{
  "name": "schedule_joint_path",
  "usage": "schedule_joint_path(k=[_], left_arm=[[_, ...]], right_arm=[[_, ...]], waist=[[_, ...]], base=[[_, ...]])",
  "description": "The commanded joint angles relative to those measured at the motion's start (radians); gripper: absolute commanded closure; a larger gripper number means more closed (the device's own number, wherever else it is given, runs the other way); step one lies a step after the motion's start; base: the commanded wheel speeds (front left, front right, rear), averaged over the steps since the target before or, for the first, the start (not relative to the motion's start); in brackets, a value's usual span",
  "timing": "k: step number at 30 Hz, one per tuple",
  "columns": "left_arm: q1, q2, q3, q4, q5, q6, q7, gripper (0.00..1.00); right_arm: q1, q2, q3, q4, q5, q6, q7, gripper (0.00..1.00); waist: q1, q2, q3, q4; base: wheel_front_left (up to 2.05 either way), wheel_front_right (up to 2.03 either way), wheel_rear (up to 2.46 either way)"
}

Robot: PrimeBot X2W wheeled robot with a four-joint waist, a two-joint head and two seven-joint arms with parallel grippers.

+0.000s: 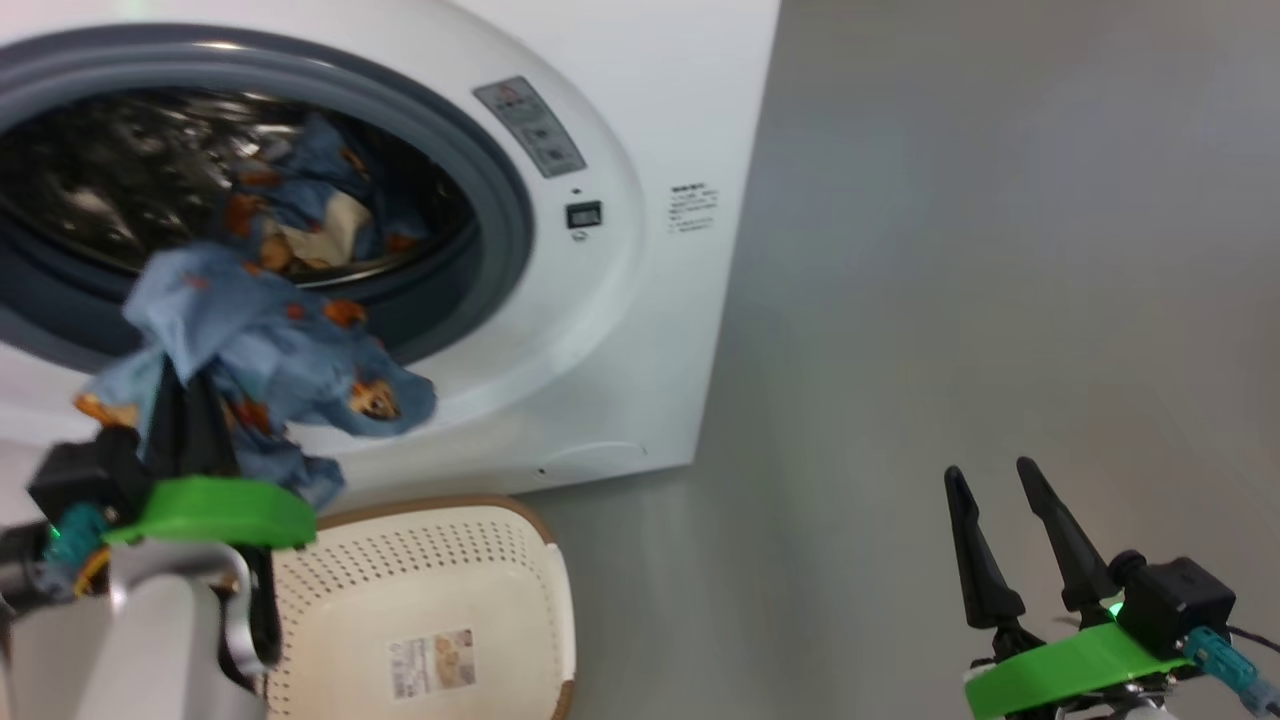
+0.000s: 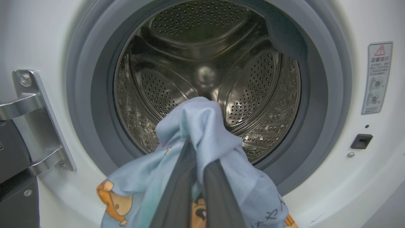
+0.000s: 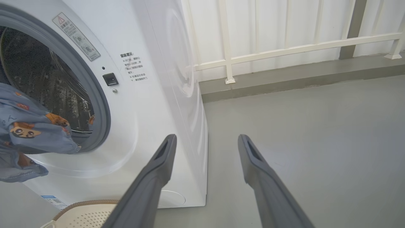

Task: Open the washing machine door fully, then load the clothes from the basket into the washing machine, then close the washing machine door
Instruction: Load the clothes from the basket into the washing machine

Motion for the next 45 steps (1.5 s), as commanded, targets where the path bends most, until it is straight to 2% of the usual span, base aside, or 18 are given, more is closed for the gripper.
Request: schedule_joint_path(k=[1, 5, 22, 31, 45], left_arm=[[-0.080, 0.045, 0.046, 0.004, -0.004, 0.009, -0.004, 1.00], [-0.160, 0.075, 0.068, 0.053, -0.006, 0.011, -0.007, 1.00], [-0.578, 0.261, 0.141, 0.286, 0.091, 0.006, -0.015, 1.00], [-0.723, 0.335, 0.197, 0.346, 0.105, -0.003, -0.015, 1.00], [-0.977, 0.426, 0.195, 0.419, 0.163, -0.030, -0.015, 1.00]], right_arm=[[-0.042, -0.001, 0.036, -0.029, 0.017, 0.002, -0.005, 0.00], [-0.065, -0.001, 0.046, -0.035, 0.032, 0.002, -0.005, 0.00], [-0.161, -0.001, 0.155, -0.044, 0.096, 0.002, -0.005, 0.00], [-0.178, -0.001, 0.197, -0.044, 0.098, 0.002, -0.005, 0.00], [-0.182, -0.001, 0.245, -0.077, 0.116, 0.002, -0.005, 0.00]], waist=[[0.0000, 0.0000, 0.106, -0.098], [0.0000, 0.0000, 0.153, -0.131], [0.0000, 0.0000, 0.367, -0.254], [0.0000, 0.0000, 0.449, -0.296], [0.0000, 0.0000, 0.561, -0.351]], base=[[0.00, 0.00, 0.00], [0.00, 0.00, 0.00], [0.00, 0.00, 0.00], [0.00, 0.00, 0.00], [0.00, 0.00, 0.00]])
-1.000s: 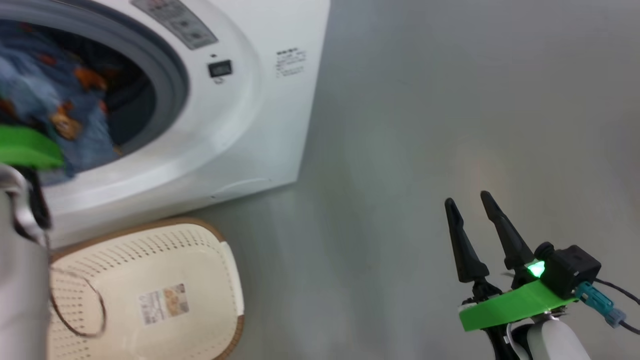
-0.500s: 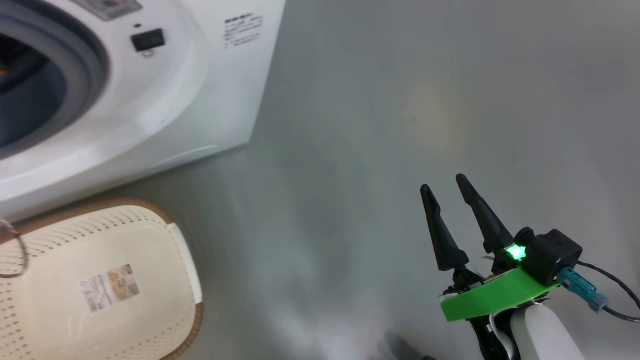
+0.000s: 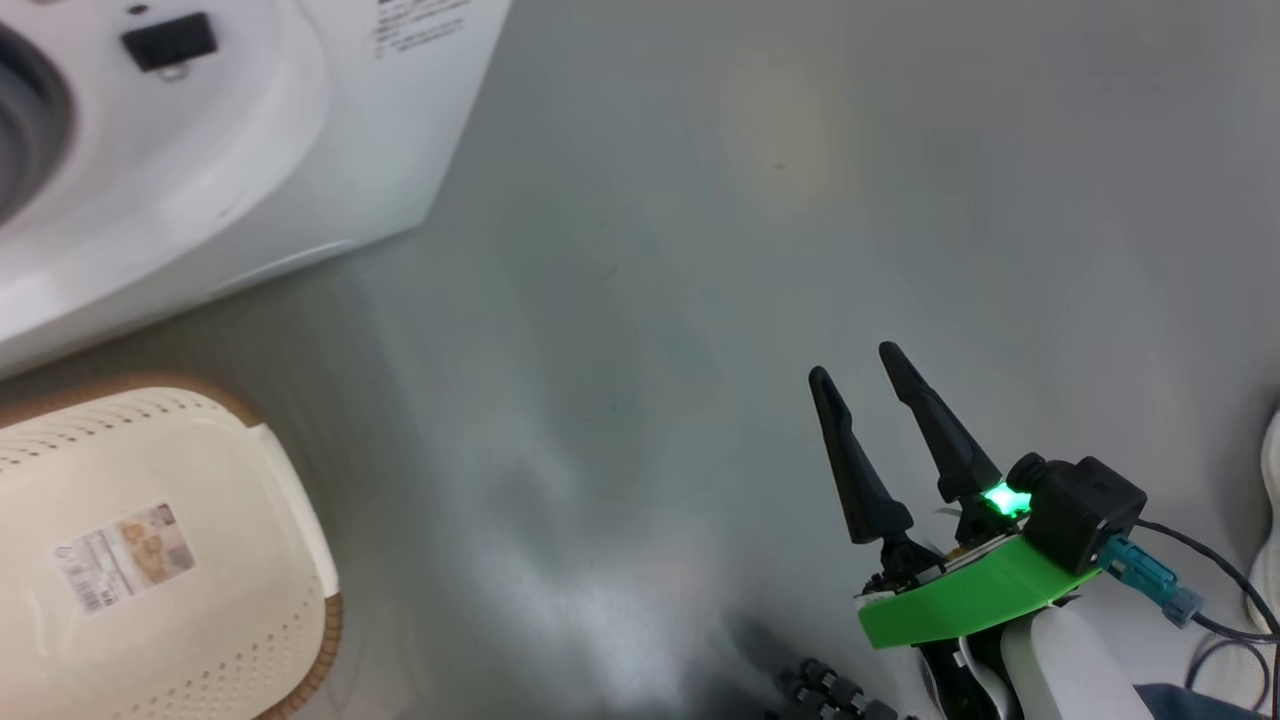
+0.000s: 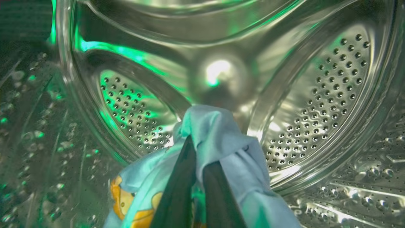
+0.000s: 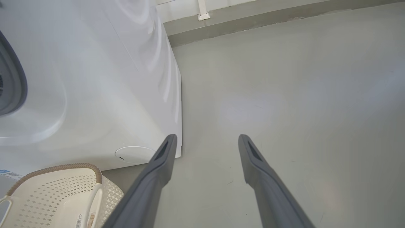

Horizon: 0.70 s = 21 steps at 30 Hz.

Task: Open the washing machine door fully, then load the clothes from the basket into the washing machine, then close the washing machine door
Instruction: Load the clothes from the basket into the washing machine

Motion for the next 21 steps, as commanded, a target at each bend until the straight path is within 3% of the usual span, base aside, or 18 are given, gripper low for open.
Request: schedule_joint_path(k=[1, 6, 14, 17, 18, 20, 21], left_arm=[[-0.027, 0.063, 0.015, -0.035, 0.008, 0.000, -0.005, 1.00], [-0.058, 0.064, 0.051, -0.067, 0.003, 0.019, -0.005, 1.00], [-0.043, 0.055, 0.014, 0.086, 0.038, 0.001, -0.005, 1.00], [-0.046, 0.042, -0.012, 0.160, 0.054, 0.002, -0.005, 0.69], [-0.048, 0.036, -0.015, 0.183, 0.055, 0.007, -0.005, 0.53], [-0.051, 0.026, -0.022, 0.223, 0.056, 0.011, -0.005, 0.01], [-0.051, 0.022, -0.023, 0.240, 0.054, 0.013, -0.005, 0.00]], right_arm=[[0.002, -0.007, 0.023, -0.026, 0.003, 0.002, -0.005, 0.00], [0.002, -0.007, 0.016, -0.033, 0.003, 0.002, -0.005, 0.00], [0.001, -0.007, 0.014, -0.024, 0.009, 0.002, -0.005, 0.00], [-0.001, -0.007, 0.003, -0.021, 0.010, 0.002, -0.005, 0.00], [-0.002, -0.007, 0.002, -0.019, 0.009, 0.002, -0.005, 0.00], [-0.007, -0.007, 0.004, -0.016, 0.005, 0.002, -0.005, 0.00], [-0.010, -0.007, 0.004, -0.015, 0.004, 0.002, -0.005, 0.00]], waist=[[0.0000, 0.0000, 0.034, -0.027], [0.0000, 0.0000, 0.059, -0.033], [0.0000, 0.0000, 0.055, -0.021], [0.0000, 0.0000, 0.042, -0.003], [0.0000, 0.0000, 0.037, 0.003], [0.0000, 0.0000, 0.027, 0.015], [0.0000, 0.0000, 0.021, 0.020]], base=[[0.00, 0.00, 0.00], [0.00, 0.00, 0.00], [0.00, 0.00, 0.00], [0.00, 0.00, 0.00], [0.00, 0.00, 0.00], [0.00, 0.00, 0.00], [0.00, 0.00, 0.00]])
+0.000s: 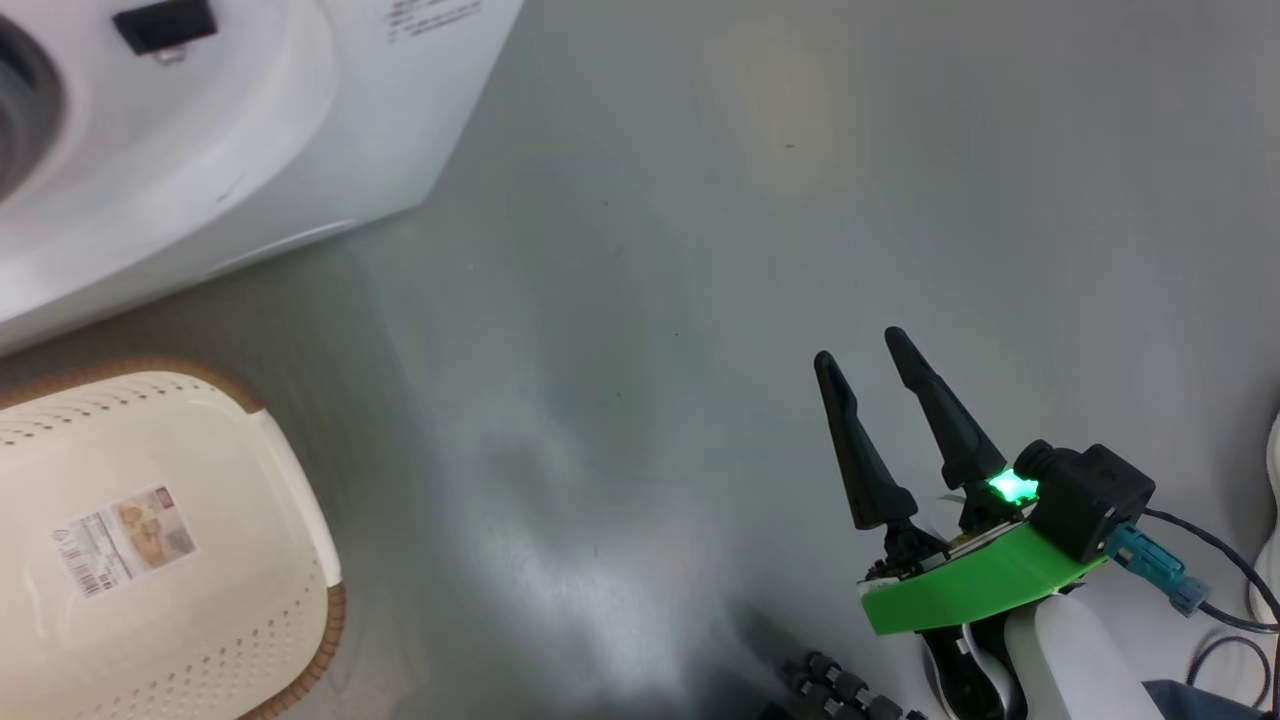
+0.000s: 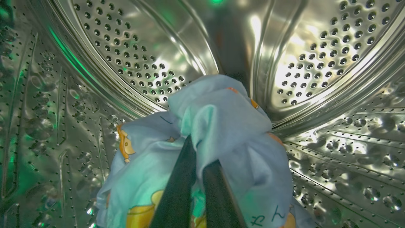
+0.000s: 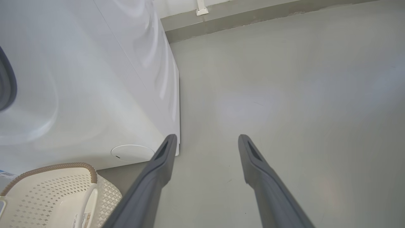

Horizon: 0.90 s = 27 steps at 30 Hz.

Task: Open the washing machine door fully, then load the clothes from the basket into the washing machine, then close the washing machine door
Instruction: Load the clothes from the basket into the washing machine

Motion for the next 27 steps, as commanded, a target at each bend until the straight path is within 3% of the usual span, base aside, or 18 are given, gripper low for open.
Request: schedule_joint_path(k=[1, 10, 27], left_arm=[[0.007, 0.034, -0.002, 0.006, 0.005, 0.006, -0.005, 0.00], [0.071, -0.036, -0.003, -0.016, -0.017, 0.009, -0.005, 0.00], [0.339, -0.193, 0.018, -0.145, -0.048, 0.008, -0.005, 0.00]], right_arm=[[0.006, -0.009, 0.011, -0.014, -0.003, 0.002, -0.005, 0.00], [0.002, -0.009, -0.005, 0.008, -0.025, 0.002, -0.005, 0.00], [0.027, -0.009, -0.017, 0.041, -0.049, 0.002, -0.005, 0.00]], waist=[[0.0000, -0.0001, -0.023, 0.021], [0.0000, -0.0001, -0.099, 0.081], [0.0000, -0.0001, -0.265, 0.181]], base=[[0.00, 0.00, 0.00], [0.00, 0.00, 0.00], [0.00, 0.00, 0.00]])
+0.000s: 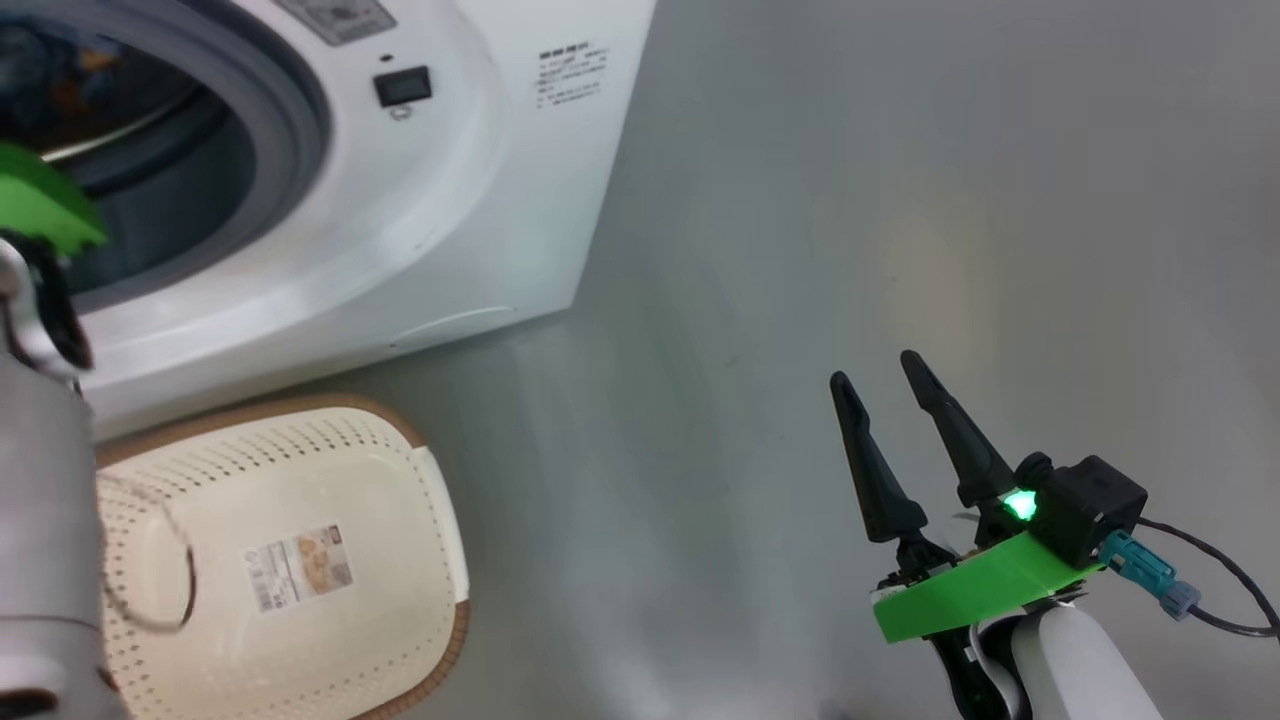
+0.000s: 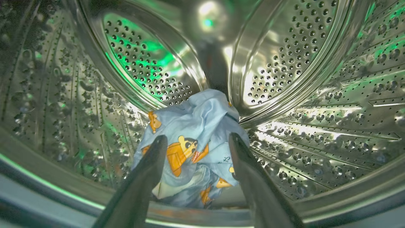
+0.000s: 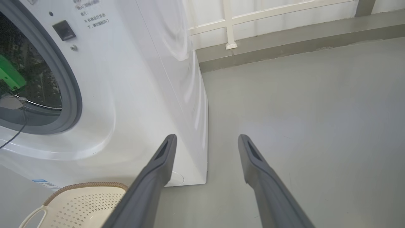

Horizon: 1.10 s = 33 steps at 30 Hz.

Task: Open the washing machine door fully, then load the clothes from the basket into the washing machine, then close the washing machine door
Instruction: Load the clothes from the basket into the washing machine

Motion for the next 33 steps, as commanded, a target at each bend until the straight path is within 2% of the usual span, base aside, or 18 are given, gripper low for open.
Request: schedule_joint_path(k=[1, 9, 20, 26, 33], left_arm=[[0.031, 0.032, 0.020, -0.025, -0.014, 0.004, -0.005, 0.00], [0.159, -0.040, 0.047, -0.066, -0.030, -0.002, -0.005, 0.00], [0.413, -0.133, 0.051, -0.187, -0.036, -0.095, -0.005, 0.00], [0.541, -0.153, 0.038, -0.245, -0.034, -0.121, -0.005, 0.00], [0.666, -0.161, 0.009, -0.314, -0.051, -0.121, -0.005, 0.00]], right_arm=[[0.028, -0.006, 0.012, -0.016, -0.002, 0.002, -0.005, 0.00], [0.068, -0.006, -0.001, 0.003, -0.023, 0.002, -0.005, 0.00], [0.103, -0.006, -0.015, 0.015, -0.050, 0.002, -0.005, 0.00], [0.119, -0.006, -0.028, 0.020, -0.059, 0.002, -0.005, 0.00], [0.144, -0.006, -0.042, 0.023, -0.066, 0.002, -0.005, 0.00]], waist=[[0.0000, -0.0001, -0.048, 0.036], [0.0000, -0.0001, -0.136, 0.085], [0.0000, -0.0001, -0.232, 0.161], [0.0000, -0.0001, -0.279, 0.181], [0.0000, -0.0001, -0.331, 0.209]], base=[[0.00, 0.00, 0.00], [0.00, 0.00, 0.00], [0.00, 0.00, 0.00], [0.00, 0.00, 0.00], [0.00, 0.00, 0.00]])
